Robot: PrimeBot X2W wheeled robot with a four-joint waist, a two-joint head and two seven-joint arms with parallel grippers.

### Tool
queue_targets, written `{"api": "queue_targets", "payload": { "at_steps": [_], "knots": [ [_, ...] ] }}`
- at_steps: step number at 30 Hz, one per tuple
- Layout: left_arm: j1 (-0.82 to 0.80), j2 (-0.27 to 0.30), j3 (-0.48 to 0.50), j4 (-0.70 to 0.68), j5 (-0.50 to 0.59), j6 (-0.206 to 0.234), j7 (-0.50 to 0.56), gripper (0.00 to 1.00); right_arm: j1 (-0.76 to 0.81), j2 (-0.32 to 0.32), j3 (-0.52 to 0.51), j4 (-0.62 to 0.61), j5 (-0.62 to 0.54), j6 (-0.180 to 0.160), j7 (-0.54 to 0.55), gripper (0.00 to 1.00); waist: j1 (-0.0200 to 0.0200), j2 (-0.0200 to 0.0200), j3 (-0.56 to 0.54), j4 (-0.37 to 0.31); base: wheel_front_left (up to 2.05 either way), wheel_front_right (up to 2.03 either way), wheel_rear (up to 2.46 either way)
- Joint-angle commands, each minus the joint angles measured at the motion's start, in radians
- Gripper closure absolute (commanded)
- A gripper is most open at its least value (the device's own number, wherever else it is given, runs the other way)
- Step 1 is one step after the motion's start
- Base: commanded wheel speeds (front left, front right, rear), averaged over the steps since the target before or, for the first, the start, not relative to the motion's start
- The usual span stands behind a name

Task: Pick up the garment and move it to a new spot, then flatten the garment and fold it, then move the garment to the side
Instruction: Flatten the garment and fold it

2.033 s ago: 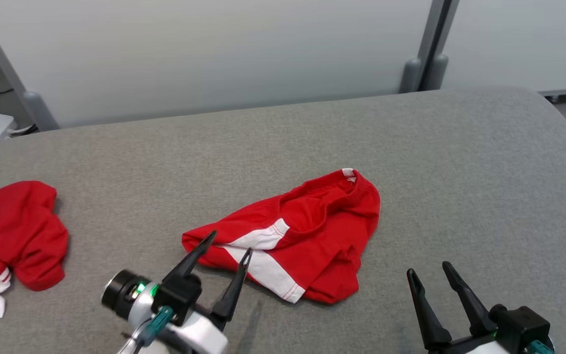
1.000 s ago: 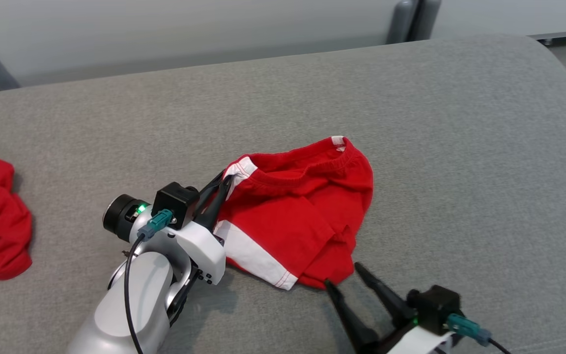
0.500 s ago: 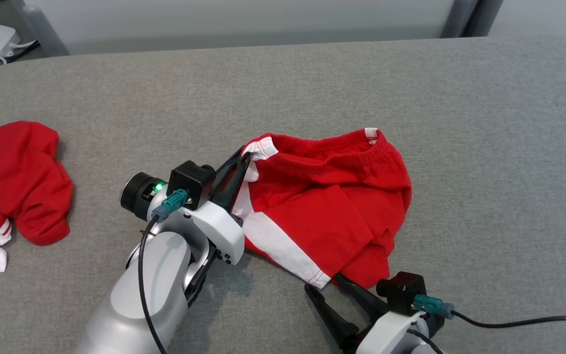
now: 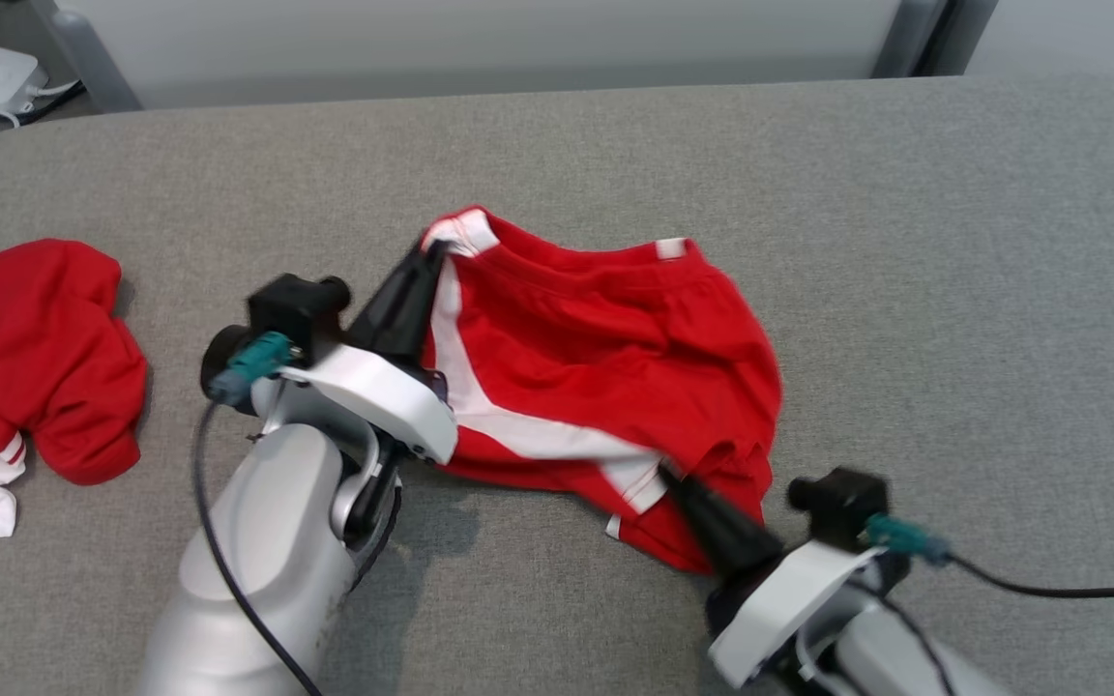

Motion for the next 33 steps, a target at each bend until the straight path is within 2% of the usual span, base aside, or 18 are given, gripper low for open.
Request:
{"api": "queue_targets", "payload": {
  "at_steps": [1, 2, 5, 8, 11, 14, 16, 19, 23, 24, 25, 26, 27, 29, 33],
  "knots": [
    [-0.019, 0.013, 0.087, -0.032, -0.074, 0.003, -0.013, 1.0, -0.004, -0.027, -0.08, -0.088, -0.058, 0.007, -0.014, 1.0, 0.0, -0.0001, -0.016, -0.012, 0.0, 0.0, 0.0],
    [-0.016, 0.008, 0.139, -0.045, -0.13, 0.005, -0.013, 1.0, 0.004, -0.055, -0.162, -0.15, -0.106, 0.007, -0.014, 1.0, 0.0, -0.0001, -0.027, -0.015, 0.0, 0.0, 0.0],
    [-0.004, 0.0, 0.222, -0.065, -0.242, 0.011, -0.013, 1.0, 0.009, -0.101, -0.268, -0.238, -0.175, 0.007, -0.014, 1.0, 0.0, -0.0001, -0.046, -0.011, 0.0, 0.0, 0.0],
    [0.017, -0.003, 0.292, -0.099, -0.422, 0.018, -0.013, 1.0, -0.001, -0.154, -0.328, -0.309, -0.228, 0.007, -0.014, 1.0, 0.0, -0.0001, -0.061, 0.008, 0.0, 0.0, 0.0],
    [0.07, -0.003, 0.309, -0.158, -0.654, 0.057, -0.013, 1.0, -0.007, -0.207, -0.358, -0.36, -0.262, 0.007, -0.014, 1.0, 0.0, -0.0001, -0.069, 0.031, 0.0, 0.0, 0.0],
    [0.174, -0.004, 0.233, -0.218, -0.831, 0.11, -0.003, 1.0, 0.024, -0.25, -0.372, -0.402, -0.272, 0.007, -0.014, 1.0, 0.0, -0.0001, -0.068, 0.052, 0.0, 0.0, 0.0],
    [0.26, -0.004, 0.163, -0.251, -0.891, 0.154, 0.012, 1.0, 0.074, -0.274, -0.365, -0.407, -0.27, 0.007, -0.014, 1.0, 0.0, -0.0001, -0.067, 0.06, 0.0, 0.0, 0.0],
    [0.365, -0.004, 0.071, -0.27, -0.912, 0.206, 0.044, 1.0, 0.164, -0.29, -0.365, -0.39, -0.25, 0.007, -0.014, 1.0, 0.0, -0.0001, -0.063, 0.068, 0.0, 0.0, 0.0],
    [0.42, 0.005, -0.018, -0.286, -0.878, 0.216, 0.097, 1.0, 0.247, -0.298, -0.367, -0.334, -0.237, 0.007, -0.014, 1.0, 0.0, -0.0001, -0.062, 0.062, 0.0, 0.0, 0.0],
    [0.424, 0.016, -0.041, -0.297, -0.863, 0.21, 0.113, 0.79, 0.258, -0.297, -0.372, -0.324, -0.232, 0.007, -0.014, 1.0, 0.0, -0.0001, -0.063, 0.059, 0.0, 0.0, 0.0],
    [0.424, 0.016, -0.041, -0.297, -0.863, 0.21, 0.113, 0.79, 0.258, -0.297, -0.372, -0.324, -0.232, 0.007, -0.014, 1.0, 0.0, -0.0001, -0.063, 0.059, 0.0, 0.0, 0.0],
    [0.426, 0.034, -0.064, -0.311, -0.84, 0.204, 0.124, 0.47, 0.265, -0.298, -0.379, -0.315, -0.23, 0.007, -0.014, 1.0, 0.0, -0.0001, -0.064, 0.056, 0.0, 0.0, 0.0],
    [0.424, 0.06, -0.089, -0.331, -0.803, 0.192, 0.126, 0.0, 0.27, -0.299, -0.385, -0.307, -0.231, 0.007, -0.014, 1.0, 0.0, -0.0001, -0.065, 0.052, 0.0, 0.0, 0.0],
    [0.419, 0.125, -0.139, -0.37, -0.712, 0.179, 0.119, 0.0, 0.272, -0.299, -0.397, -0.298, -0.23, 0.007, -0.014, 1.0, 0.0, -0.0001, -0.066, 0.045, 0.0, 0.0, 0.0],
    [0.402, 0.26, -0.208, -0.449, -0.521, 0.198, 0.089, 0.0, 0.258, -0.304, -0.4, -0.286, -0.231, 0.007, -0.014, 1.0, 0.0, -0.0001, -0.067, 0.031, 0.0, 0.0, 0.0]
  ]
}}
